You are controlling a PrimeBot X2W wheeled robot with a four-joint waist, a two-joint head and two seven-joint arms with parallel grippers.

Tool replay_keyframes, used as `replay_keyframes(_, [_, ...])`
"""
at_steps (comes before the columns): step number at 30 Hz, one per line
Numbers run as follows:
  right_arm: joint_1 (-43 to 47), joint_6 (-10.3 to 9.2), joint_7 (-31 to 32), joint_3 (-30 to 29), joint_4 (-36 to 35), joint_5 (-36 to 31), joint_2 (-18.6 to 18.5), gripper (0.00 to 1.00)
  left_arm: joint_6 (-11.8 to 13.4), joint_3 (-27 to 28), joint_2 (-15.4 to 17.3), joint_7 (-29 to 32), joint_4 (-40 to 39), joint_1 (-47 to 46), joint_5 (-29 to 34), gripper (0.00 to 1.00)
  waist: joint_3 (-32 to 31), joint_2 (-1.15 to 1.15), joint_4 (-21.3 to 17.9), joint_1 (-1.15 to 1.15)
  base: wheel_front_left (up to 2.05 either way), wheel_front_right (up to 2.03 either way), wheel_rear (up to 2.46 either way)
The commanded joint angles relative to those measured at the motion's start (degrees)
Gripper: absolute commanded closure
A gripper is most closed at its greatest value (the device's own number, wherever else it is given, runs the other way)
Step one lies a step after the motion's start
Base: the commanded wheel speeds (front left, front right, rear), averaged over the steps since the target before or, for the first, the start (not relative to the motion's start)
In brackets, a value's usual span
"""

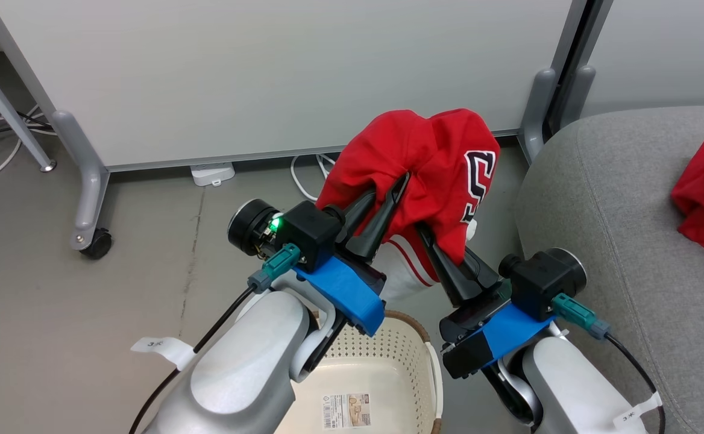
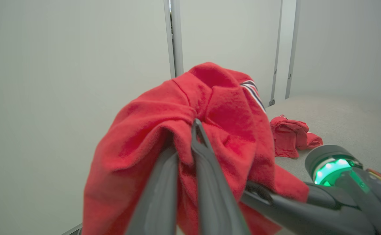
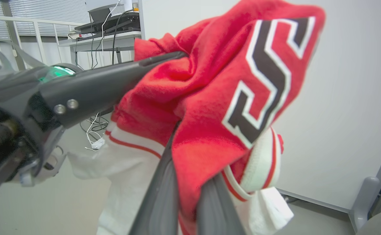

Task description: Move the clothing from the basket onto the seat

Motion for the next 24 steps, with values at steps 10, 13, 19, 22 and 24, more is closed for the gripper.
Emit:
replay_keyframes(10, [0.3,0.03,0.0,-0.4,-0.2,0.2,-0.2,1.0,1.3,0.3,0.4,-1.1,0.5,-1.3,0.0,0.0,-0.1,0.0,-0.1,0.0,0.0,0.0,0.0])
replay_keyframes(13, [0.4,0.03,0.0,-0.4,-0.3,0.1,-0.1,1.0,1.7,0.1,0.5,-1.1,0.8,-1.4,0.2,0.0,-0.1,0.0,-0.1,0.0,0.0,0.0,0.0])
replay_keyframes(19, [0.1,0.03,0.0,-0.7,-0.5,-0.1,-0.3,1.0,1.9,-0.1,0.7,-1.3,0.9,-1.7,0.3,0.0,0.2,0.0,0.0,0.0,0.0,0.0,0.0])
replay_keyframes(22, [0.1,0.03,0.0,-0.7,-0.6,-0.2,-0.3,1.0,2.1,-0.1,0.8,-1.5,1.0,-1.9,0.2,0.0,0.3,0.0,0.0,0.0,0.0,0.0,0.0])
replay_keyframes(24, [0.1,0.03,0.0,-0.9,-0.6,-0.2,-0.4,1.0,2.2,-0.2,0.8,-1.6,1.0,-2.0,0.2,0.0,0.5,0.0,-0.1,0.0,0.0,0.0,0.0])
